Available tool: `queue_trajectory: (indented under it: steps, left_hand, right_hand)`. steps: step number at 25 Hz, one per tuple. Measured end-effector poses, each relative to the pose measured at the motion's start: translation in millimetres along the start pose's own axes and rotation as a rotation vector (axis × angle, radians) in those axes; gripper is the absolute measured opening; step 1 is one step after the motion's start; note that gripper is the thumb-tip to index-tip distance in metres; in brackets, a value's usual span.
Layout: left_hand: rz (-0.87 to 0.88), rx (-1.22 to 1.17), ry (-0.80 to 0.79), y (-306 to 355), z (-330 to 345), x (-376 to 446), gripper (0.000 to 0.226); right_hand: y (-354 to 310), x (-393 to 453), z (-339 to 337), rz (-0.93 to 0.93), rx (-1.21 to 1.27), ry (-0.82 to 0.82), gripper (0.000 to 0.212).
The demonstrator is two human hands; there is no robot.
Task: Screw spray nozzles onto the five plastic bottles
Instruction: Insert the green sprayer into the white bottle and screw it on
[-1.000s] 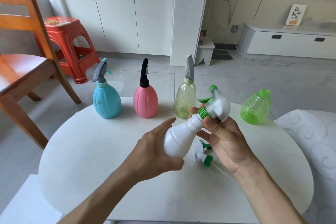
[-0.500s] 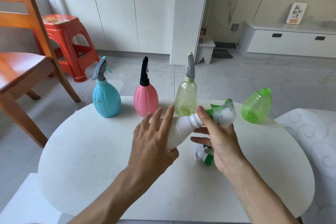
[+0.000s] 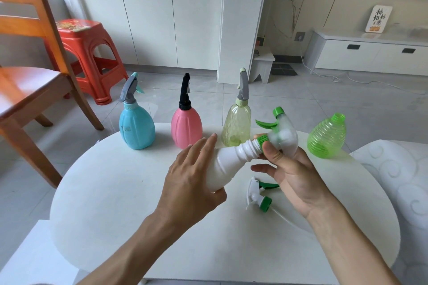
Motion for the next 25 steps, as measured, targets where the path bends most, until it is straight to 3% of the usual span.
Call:
queue_trajectory:
  steps: [6, 13, 21, 23, 25]
  left_hand:
    - [0.026, 0.005, -0.021, 1, 0, -1, 0.103]
    - [0.064, 0.009, 0.009, -1, -3, -1, 0.101]
    - [0.068, 0.014, 0.039, 9, 0, -1, 0.099]
    - [0.082, 0.065, 0.037, 10, 1, -1, 0.098]
    - [0.096, 0.144, 0.028, 13, 4, -2, 0.098]
  right_hand:
    - [-1, 0, 0, -0.007, -0.08, -0.049, 0.045]
    - [-13, -1, 9, -0.041, -0.205, -0.106, 0.041]
    - [-1, -6, 3, -0.103, -0.178, 0.265, 0.022]
    - [-1, -6, -3, -0.089, -0.173, 0.324, 0.041]
    - [8, -6, -10, -0.027, -0.175, 0.395, 0.082]
Point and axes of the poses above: each hand's wrist, its own x-axis towards the middle knuckle, its own z-axis out of the palm, y = z × x, the point moved 9 cm from there along x, towards the middle knuckle, and after that the axes turned 6 degrees about x, right-handed, at the moved point
